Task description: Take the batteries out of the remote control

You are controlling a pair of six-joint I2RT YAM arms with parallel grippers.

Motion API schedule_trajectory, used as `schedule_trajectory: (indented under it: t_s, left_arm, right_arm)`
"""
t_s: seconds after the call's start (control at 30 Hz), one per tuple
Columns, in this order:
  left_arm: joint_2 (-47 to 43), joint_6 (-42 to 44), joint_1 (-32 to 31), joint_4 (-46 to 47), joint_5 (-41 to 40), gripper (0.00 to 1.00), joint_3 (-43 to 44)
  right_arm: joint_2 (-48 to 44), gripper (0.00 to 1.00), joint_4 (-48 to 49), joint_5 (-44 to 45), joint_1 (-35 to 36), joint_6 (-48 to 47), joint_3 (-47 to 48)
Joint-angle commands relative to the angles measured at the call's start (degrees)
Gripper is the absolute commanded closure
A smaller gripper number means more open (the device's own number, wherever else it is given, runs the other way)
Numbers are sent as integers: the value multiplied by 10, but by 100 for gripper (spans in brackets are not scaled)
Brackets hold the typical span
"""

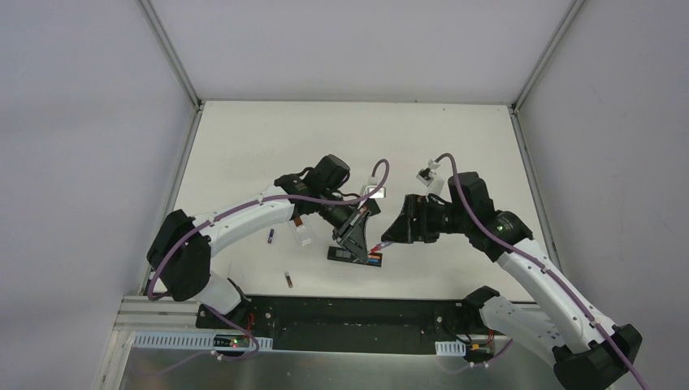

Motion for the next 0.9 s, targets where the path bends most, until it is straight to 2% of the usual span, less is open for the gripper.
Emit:
schedule_trajectory:
  t_s: [0.0, 0.17, 0.37, 0.6, 0.87]
  left_arm:
    - [-13, 45, 3, -48, 42, 100, 24]
    - [-32, 45, 3, -54, 19, 100, 30]
    - [-43, 43, 3, -57, 29, 100, 36]
    - [-46, 45, 3, -61, 41, 100, 36]
    - [-50, 47, 3, -61, 45, 100, 41]
  right_arm:
    - [6, 20, -28, -110, -3, -65, 35]
    - [32, 27, -12, -159, -3, -49, 37]
    - [44, 35, 17, -183, -3, -39, 26]
    - [45, 36, 62, -178, -6, -9, 15]
    - [78, 47, 92, -249, -12, -3, 4]
